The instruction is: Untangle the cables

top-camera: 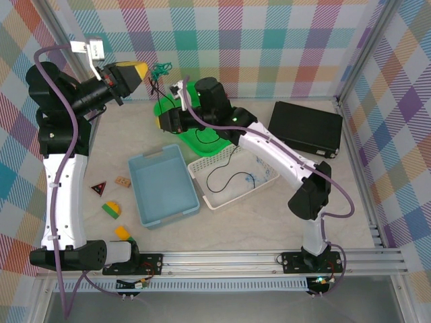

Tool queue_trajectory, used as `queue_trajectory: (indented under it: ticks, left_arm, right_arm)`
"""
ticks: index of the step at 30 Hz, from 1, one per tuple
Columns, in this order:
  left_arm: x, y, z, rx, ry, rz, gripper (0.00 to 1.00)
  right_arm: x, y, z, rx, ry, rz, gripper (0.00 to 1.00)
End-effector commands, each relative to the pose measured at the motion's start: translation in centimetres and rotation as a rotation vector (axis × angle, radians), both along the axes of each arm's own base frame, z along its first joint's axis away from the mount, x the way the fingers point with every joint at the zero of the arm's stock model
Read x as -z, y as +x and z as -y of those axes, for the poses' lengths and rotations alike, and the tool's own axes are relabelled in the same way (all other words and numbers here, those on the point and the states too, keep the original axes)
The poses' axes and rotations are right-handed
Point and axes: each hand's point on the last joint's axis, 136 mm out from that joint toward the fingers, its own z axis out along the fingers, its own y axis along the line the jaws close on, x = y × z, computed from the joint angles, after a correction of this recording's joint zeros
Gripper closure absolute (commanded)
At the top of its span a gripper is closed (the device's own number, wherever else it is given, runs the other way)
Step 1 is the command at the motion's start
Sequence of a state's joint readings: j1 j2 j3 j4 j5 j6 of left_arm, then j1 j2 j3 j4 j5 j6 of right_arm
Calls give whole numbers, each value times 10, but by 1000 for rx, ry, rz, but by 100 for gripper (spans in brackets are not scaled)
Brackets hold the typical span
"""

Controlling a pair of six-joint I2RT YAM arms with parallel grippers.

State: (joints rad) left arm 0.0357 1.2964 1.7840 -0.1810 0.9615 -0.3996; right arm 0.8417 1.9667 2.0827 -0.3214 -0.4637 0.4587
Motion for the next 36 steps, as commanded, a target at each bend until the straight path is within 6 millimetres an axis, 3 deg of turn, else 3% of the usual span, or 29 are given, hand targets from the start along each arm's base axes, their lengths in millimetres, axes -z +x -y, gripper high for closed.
queue_trajectory:
  ticks: [1,4,7,12,16,22,31,36]
  left_arm:
    - [-9,3,-9,-59,-14,32,100]
    - [-14,19,-22,-161,-56,9,100]
    - [-20,30,-36,-267,-71,4,100]
    - [-34,36,-54,-394,-85,41,100]
    - [-41,36,-57,-421,-84,56,100]
    - [-46,34,-61,-451,-63,81,100]
    - [-46,32,-64,-477,-33,70,100]
    - [-47,30,-62,-470,-25,78,100]
  right_arm:
    - [-29,-13,3,-34,55,57,99]
    - [-23,-19,12,-48,3,104,100]
    - [0,-31,30,-69,-91,140,100]
    - [50,-34,73,-35,-201,59,100]
    - [64,-35,102,4,-237,22,100]
    - [66,-36,137,38,-244,-19,100]
    - [72,-29,211,187,-274,-70,100]
    - [61,-33,236,237,-259,-37,100]
